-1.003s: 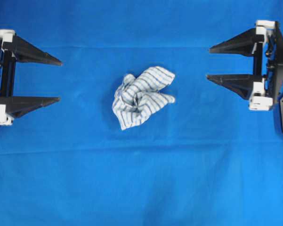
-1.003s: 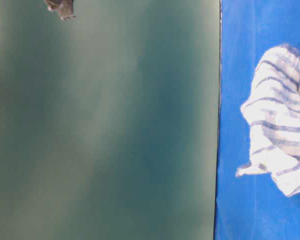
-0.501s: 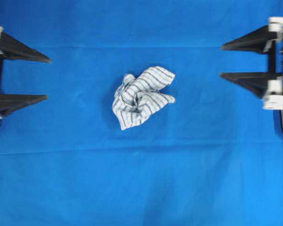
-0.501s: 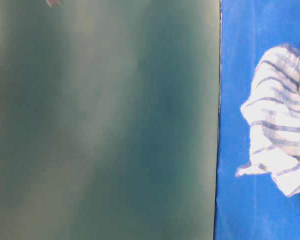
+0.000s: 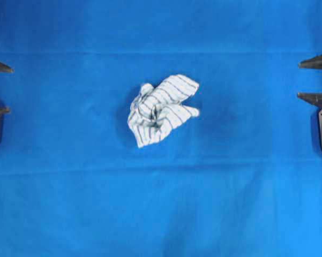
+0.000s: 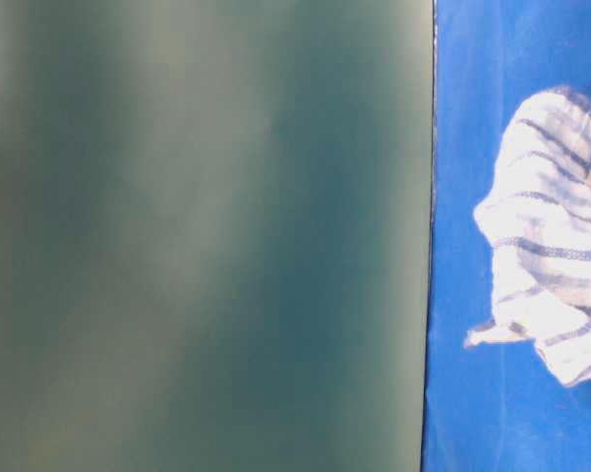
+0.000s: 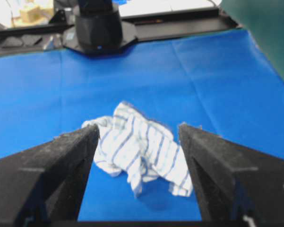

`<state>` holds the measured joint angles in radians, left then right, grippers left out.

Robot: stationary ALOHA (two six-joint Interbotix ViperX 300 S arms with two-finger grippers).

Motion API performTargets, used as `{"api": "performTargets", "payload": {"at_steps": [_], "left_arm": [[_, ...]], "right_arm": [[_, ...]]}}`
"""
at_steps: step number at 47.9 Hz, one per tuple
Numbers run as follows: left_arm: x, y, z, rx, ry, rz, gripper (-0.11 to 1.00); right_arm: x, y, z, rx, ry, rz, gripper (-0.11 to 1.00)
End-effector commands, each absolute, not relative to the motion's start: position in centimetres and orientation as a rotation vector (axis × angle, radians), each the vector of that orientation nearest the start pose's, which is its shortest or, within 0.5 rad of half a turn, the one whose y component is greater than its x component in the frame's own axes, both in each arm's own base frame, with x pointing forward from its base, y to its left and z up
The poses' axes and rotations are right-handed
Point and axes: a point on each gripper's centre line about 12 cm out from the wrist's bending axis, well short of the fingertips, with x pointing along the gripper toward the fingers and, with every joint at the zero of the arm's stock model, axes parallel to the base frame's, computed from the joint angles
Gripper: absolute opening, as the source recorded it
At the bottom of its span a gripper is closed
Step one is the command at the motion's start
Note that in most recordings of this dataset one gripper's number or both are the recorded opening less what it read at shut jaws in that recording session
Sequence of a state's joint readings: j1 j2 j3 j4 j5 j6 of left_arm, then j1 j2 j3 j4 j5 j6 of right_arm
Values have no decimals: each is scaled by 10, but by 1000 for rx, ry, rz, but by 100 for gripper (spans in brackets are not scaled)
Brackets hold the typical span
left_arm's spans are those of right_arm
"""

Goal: Hand over the towel.

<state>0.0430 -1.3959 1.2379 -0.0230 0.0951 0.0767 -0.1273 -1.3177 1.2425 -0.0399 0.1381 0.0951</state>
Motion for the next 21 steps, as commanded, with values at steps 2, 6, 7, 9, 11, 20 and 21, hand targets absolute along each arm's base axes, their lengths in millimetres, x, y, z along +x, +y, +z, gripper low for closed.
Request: {"api": "performTargets", "payload": {"at_steps": [2,6,7,9,11,20,21], "left_arm": [[119,9,278,54,-73,76,92],[115,11,260,53,-38,94,92],[115,11,257,51,-33,98,92],[114,12,250,51,-19,104,92],[114,13,247,50,-13,110,92],[114,13,247,38,-9,110,92],[114,13,246,36,-6,110,92]], "right_arm": [[136,-18,264,58,41,-133,70],[135,-18,252,65,57,-133,70],[136,-18,250,67,62,-133,70],[136,-18,245,71,71,-133,70],[137,-18,240,76,77,-132,70],[138,-18,238,77,69,-131,69],[138,-18,238,77,69,-131,69]]}}
